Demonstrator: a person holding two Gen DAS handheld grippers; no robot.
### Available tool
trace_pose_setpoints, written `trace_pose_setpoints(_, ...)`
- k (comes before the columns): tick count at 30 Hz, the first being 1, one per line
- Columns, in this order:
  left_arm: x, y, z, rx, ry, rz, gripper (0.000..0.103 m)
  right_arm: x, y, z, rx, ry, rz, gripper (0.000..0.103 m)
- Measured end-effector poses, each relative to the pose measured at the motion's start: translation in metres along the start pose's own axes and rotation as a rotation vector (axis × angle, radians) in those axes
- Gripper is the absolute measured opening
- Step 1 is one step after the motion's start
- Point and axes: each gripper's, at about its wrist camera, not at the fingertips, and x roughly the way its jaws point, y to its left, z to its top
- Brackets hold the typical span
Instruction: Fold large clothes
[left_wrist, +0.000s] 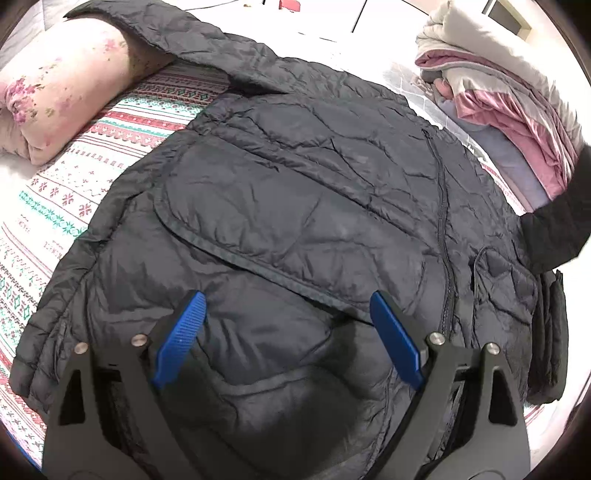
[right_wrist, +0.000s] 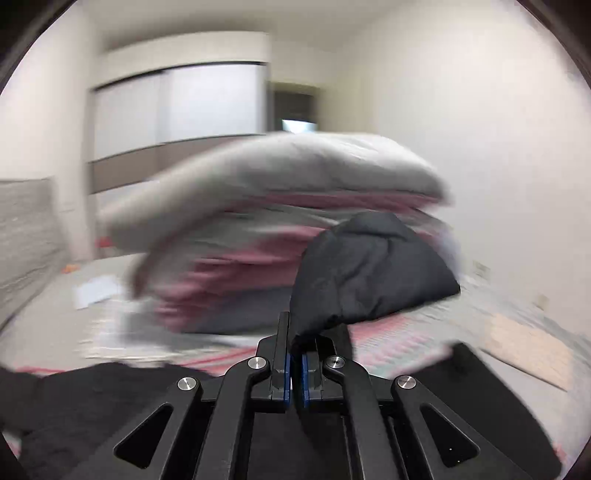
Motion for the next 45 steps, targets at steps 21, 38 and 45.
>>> trace_pose_setpoints(21, 0.003, 0.008, 0.006, -0.004, -0.004, -0.002, 0.091, 0.096, 0.204, -0.192, -0.166, 0.622, 0.399, 0.052)
trace_pose_setpoints(38, -0.017, 0.021, 0.018, 0.013, -0.098, 0.096, 0.091, -0.101, 0.141, -0.212, 0.050, 0.704, 0.316, 0.079)
trace_pose_setpoints(45, -0.016, 0.020, 0.024, 0.031, -0.115, 0.142, 0.091, -0.087, 0.123, -0.251, 0.058, 0.709, 0.232, 0.082)
